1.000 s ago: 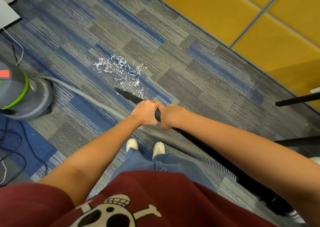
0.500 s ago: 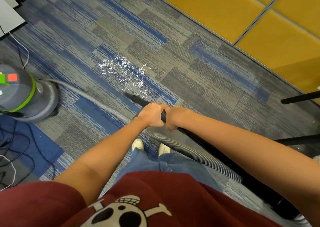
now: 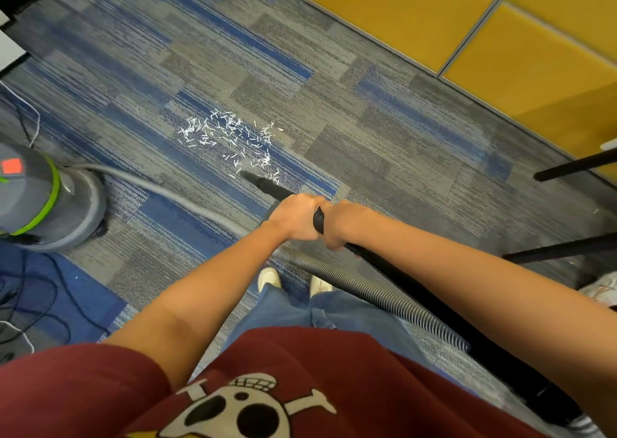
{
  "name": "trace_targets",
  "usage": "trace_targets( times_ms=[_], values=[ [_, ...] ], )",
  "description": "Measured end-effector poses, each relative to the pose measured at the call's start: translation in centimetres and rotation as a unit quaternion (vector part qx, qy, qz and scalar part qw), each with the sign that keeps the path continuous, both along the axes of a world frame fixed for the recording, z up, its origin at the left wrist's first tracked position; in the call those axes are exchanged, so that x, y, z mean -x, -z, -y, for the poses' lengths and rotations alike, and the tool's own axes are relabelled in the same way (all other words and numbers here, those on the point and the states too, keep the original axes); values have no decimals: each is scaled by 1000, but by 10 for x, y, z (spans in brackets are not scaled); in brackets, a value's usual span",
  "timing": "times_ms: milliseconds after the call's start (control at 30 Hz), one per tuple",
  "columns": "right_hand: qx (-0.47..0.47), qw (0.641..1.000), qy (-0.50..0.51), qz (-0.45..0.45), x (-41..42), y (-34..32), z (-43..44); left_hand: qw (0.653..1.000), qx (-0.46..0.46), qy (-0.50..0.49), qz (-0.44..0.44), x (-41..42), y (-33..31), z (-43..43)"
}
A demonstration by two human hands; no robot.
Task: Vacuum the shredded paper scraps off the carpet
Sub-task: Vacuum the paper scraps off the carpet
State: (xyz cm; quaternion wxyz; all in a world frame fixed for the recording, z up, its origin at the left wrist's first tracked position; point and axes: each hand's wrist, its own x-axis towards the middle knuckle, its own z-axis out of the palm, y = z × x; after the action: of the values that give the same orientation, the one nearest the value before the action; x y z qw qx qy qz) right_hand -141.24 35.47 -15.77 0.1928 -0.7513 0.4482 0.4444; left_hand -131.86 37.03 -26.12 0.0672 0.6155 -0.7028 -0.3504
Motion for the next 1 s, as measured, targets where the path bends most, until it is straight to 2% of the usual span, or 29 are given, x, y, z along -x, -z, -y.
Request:
trace_targets(
  times_ms=[267,500,667,767,1000],
  values=[
    [9,1000,-17,-1,-26,9,-11,1000,-1,1,12,-28,4,-13],
    [15,999,26,13,-33,10,-15,1000,-24,6,-7,-34,1,-13],
    [9,998,50,23,-18,8,-21,1000,-5,17,-1,-20,1,-18],
    [3,1000,24,3,-3,5,-25,1000,12,22,11,-5,2,-23],
    [1,999,39,21,39,-11,-30,999,4,34,-13,36,-6,-26]
  ],
)
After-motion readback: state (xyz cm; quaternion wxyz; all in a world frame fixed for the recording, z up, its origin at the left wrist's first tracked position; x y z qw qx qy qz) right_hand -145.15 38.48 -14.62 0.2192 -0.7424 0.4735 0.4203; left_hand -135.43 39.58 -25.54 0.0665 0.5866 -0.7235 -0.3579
